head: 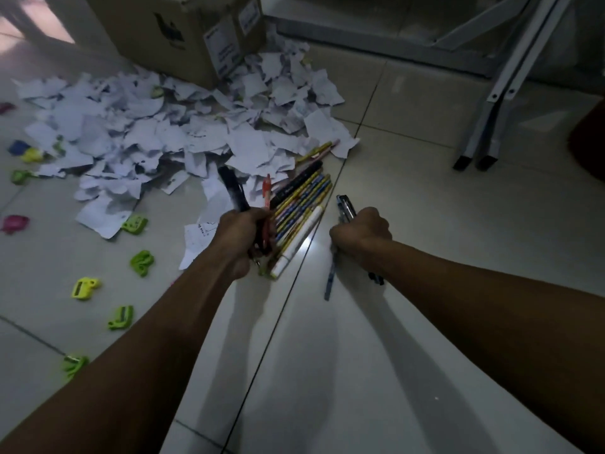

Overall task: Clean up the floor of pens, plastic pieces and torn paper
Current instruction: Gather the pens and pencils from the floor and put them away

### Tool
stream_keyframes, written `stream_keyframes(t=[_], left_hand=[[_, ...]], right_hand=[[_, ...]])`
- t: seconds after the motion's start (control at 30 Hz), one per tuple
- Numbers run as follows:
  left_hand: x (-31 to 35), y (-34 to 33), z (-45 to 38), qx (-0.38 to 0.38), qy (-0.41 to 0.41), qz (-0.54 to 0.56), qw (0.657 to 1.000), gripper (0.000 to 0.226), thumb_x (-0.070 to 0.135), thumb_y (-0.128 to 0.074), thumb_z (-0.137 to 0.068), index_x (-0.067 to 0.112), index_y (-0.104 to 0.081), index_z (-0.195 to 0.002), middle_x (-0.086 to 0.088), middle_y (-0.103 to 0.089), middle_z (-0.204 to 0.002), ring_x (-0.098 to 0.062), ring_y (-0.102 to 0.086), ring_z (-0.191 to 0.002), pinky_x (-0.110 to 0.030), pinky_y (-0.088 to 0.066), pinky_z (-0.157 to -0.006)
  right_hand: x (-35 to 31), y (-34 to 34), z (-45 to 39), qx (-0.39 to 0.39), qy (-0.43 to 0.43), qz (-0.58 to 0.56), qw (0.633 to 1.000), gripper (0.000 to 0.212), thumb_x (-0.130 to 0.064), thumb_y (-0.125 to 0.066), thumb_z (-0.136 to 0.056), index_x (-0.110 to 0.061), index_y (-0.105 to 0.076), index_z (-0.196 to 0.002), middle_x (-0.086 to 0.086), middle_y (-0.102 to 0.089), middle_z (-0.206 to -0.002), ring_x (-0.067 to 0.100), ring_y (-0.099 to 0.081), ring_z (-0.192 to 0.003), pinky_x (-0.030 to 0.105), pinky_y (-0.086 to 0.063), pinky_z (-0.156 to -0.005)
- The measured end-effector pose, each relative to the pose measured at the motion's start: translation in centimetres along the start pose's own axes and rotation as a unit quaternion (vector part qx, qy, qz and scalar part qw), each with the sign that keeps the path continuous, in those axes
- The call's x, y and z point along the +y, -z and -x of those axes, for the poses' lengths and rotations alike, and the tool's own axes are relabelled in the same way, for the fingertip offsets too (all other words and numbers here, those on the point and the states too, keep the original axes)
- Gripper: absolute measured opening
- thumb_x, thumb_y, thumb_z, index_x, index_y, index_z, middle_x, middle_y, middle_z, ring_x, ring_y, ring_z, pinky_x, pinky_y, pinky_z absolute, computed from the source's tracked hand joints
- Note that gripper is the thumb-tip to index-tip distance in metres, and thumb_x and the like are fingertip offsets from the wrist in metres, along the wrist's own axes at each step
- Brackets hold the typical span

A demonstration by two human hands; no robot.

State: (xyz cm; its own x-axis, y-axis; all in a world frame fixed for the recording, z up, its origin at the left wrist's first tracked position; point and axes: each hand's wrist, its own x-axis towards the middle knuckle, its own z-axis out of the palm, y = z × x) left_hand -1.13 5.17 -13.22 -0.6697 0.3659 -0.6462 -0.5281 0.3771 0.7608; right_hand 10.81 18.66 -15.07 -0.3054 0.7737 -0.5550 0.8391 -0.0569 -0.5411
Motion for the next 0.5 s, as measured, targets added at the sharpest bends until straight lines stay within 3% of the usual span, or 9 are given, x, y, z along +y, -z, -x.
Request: stream_keyframes(t=[0.13, 0.23, 0.37, 0.5], left_hand=[[-0.4, 1.3, 1.0, -0.009, 0.001, 0.078, 0.997, 0.017, 0.013, -0.054, -0.094, 0.005, -0.065, -0.084, -0.005, -0.06, -0.053, -0.02, -0.06, -0.058, -0.025, -0.048, -0.051], [-0.4, 2.4, 1.4, -0.034, 0.023, 0.145, 0.989, 0.017, 0.011, -0.05, -0.097, 0.008, -0.063, -0.088, -0.005, -0.062, -0.059, -0.019, -0.065, -0.061, -0.036, -0.055, -0.069], [-0.2, 3.2, 2.0, -0.053, 0.023, 0.164, 0.985, 0.013, 0.004, -0.047, -0.096, 0.003, -0.06, -0.1, -0.008, -0.065, -0.072, -0.019, -0.065, -0.062, -0.032, -0.058, -0.059], [-0.3, 3.8, 2.4, -0.034, 0.051, 0.171, 0.983, 0.011, 0.003, -0.045, -0.091, 0.008, -0.051, -0.083, -0.008, -0.056, -0.067, -0.019, -0.057, -0.054, -0.031, -0.052, -0.051]], right_hand=[[-0.2, 0.3, 0.6, -0.005, -0.027, -0.134, 0.991, 0.02, -0.024, -0.055, -0.082, -0.008, -0.059, -0.095, 0.005, -0.069, -0.074, 0.018, -0.064, -0.06, 0.022, -0.047, -0.051], [-0.5, -0.2, 1.3, -0.025, -0.047, -0.19, 0.98, 0.019, -0.02, -0.051, -0.082, -0.007, -0.062, -0.092, 0.006, -0.069, -0.068, 0.022, -0.064, -0.063, 0.029, -0.051, -0.059], [-1.2, -1.8, 2.2, -0.04, -0.069, -0.234, 0.969, 0.016, -0.013, -0.048, -0.084, -0.006, -0.061, -0.09, 0.01, -0.058, -0.071, 0.022, -0.052, -0.053, 0.025, -0.041, -0.048], [-2.1, -3.6, 2.6, -0.026, -0.067, -0.228, 0.971, 0.02, -0.02, -0.058, -0.087, -0.004, -0.063, -0.098, 0.009, -0.064, -0.078, 0.021, -0.059, -0.057, 0.022, -0.041, -0.044]])
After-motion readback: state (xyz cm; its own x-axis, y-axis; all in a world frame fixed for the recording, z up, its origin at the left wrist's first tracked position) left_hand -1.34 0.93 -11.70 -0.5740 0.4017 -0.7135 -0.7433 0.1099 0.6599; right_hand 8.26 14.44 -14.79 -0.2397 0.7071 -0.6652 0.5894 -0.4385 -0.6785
